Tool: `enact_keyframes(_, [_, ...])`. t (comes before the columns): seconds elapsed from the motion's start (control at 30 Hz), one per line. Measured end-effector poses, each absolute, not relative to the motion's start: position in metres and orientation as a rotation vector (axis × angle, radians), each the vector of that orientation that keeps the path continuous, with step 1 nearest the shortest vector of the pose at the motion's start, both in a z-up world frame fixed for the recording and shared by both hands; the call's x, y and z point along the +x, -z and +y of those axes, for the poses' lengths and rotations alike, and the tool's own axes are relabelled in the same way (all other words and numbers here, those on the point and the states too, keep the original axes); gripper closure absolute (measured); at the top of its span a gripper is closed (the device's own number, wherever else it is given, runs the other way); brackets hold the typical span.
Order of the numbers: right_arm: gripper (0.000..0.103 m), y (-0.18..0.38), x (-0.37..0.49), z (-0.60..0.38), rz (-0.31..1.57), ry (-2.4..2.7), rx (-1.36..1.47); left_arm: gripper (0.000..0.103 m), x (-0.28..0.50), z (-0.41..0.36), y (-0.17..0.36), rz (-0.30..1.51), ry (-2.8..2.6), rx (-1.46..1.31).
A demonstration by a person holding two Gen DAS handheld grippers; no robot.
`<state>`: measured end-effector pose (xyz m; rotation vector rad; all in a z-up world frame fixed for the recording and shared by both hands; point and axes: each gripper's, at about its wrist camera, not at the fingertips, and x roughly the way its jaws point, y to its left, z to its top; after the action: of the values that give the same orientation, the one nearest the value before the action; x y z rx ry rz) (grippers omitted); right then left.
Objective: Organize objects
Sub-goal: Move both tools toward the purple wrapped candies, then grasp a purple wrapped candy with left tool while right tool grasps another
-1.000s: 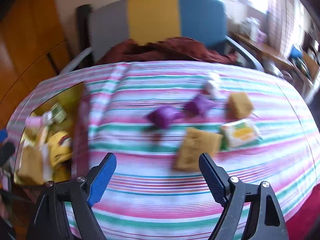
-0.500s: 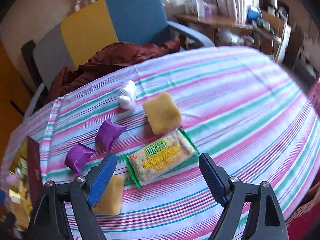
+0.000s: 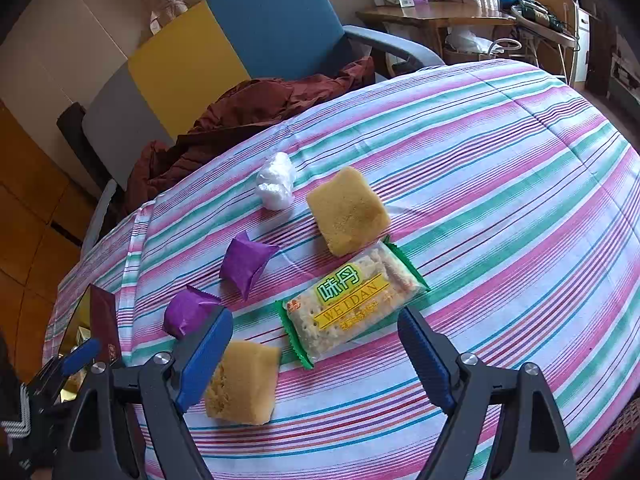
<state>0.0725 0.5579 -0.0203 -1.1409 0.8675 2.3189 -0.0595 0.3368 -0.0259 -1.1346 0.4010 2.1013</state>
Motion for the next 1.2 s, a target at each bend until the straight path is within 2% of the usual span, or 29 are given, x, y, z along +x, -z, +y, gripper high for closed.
enact_keyframes(0.4, [0.017, 0.025, 0.07, 0.556, 0.896, -2.337, -1.179, 0.028, -0.09, 0.399, 0.069, 0.56, -2.0, -1.215])
enact_keyframes(0.43, [0.017, 0.025, 0.069, 0.556, 0.898, -2.337, -1.18, 0.033, -0.092, 0.401, 0.072, 0.566, -1.999, -1.22])
enact_keyframes(0.47, [0.017, 0.025, 0.069, 0.556, 0.898, -2.339, -1.179, 0.046, -0.095, 0.403, 0.077, 0.566, -1.989, -1.233])
enact_keyframes(0.57, [0.017, 0.025, 0.068, 0.554, 0.883, -2.343, -1.181, 0.066, -0.098, 0.402, 0.085, 0.546, -1.985, -1.241])
enact_keyframes(0.83, [0.017, 0.018, 0.061, 0.536, 0.761, -2.398, -1.22, 0.067, -0.085, 0.372, 0.087, 0.387, -1.988, -1.252])
enact_keyframes(0.93, [0.023, 0.013, 0.051, 0.525, 0.688, -2.434, -1.271, 0.067, -0.085, 0.366, 0.087, 0.348, -1.981, -1.264])
enact_keyframes(1.07, [0.027, 0.001, 0.026, 0.516, 0.51, -2.493, -1.339, 0.067, -0.089, 0.365, 0.087, 0.297, -1.973, -1.286])
enact_keyframes(1.2, [0.027, 0.003, -0.016, 0.508, 0.256, -2.536, -1.429, 0.067, -0.094, 0.363, 0.087, 0.242, -1.97, -1.297])
